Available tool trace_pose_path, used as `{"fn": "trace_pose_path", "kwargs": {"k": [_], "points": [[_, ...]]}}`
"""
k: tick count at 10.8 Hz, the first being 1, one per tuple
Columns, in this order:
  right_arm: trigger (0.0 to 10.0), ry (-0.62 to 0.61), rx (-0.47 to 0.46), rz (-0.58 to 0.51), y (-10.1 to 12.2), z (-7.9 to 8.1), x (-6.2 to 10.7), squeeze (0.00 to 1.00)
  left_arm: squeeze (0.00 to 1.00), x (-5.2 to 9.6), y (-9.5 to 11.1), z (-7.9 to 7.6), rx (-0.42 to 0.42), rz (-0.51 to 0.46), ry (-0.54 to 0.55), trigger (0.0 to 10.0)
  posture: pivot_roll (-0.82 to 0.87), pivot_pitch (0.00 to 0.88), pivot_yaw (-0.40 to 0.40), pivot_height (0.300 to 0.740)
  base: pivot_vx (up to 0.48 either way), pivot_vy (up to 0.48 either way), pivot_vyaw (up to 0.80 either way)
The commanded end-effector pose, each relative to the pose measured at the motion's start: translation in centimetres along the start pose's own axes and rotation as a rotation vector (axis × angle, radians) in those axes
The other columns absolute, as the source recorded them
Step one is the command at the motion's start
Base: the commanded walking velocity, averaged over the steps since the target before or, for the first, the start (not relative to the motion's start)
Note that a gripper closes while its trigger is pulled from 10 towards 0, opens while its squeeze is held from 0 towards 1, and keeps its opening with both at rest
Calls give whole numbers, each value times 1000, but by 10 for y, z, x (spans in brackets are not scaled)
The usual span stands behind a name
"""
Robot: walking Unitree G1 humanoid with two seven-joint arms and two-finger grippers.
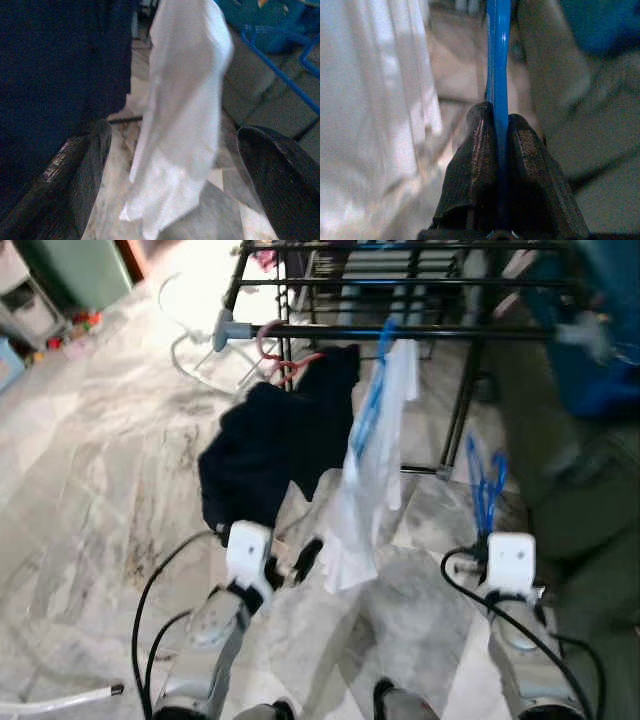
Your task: Hang hanger
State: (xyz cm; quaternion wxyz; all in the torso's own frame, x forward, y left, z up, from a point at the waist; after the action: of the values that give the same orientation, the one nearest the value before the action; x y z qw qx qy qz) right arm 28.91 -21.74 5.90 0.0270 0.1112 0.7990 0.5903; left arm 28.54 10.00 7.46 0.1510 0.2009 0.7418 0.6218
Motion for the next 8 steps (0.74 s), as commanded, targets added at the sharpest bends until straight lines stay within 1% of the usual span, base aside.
{"fn": "trace_pose_path", "kwargs": {"k": [1, 2, 4, 6, 7, 8], "points": [[10000, 4, 9, -65, 12, 3, 4, 0, 0, 6, -1, 5, -5, 13, 17, 10000, -196, 220, 69, 740, 412, 0, 0], [10000, -22, 16, -101, 19, 0, 11, 0, 0, 6, 0, 7, -11, 6, 28, 10000, -192, 219, 70, 740, 412, 0, 0], [10000, -33, 41, -150, 27, -1, 20, 0, 0, 8, 0, 8, -9, 18, 32, 10000, -199, 222, 78, 740, 403, 0, 0], [10000, -92, 46, -176, 33, -6, 25, 0, 0, 8, -2, 6, -6, 33, 24, 10000, -210, 229, 86, 740, 0, 0, 0], [10000, -105, 60, -196, 39, -8, 28, 0, 0, 8, -2, 6, -4, 35, 22, 10000, -213, 232, 85, 740, 0, 0, 0], [10000, -105, 53, -208, 42, -8, 29, 0, 0, 8, -2, 6, -8, 36, 18, 10000, -215, 237, 86, 740, 0, 0, 0]]}}
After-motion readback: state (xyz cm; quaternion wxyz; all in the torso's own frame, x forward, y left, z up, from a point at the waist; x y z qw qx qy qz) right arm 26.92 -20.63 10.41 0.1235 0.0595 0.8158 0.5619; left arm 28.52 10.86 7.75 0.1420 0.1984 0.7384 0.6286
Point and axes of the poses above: a point about 5 cm out from each wrist's last joint towards the gripper, its own x axis pointing back from the gripper into the wrist, its own y axis along the axis of the wrist's last joint, z = x × y, the point moved 1 cm from there along -x, pointing out of the wrist towards the gripper, and after that the axes turned 5 degrees about x, right-handed, at the moved point
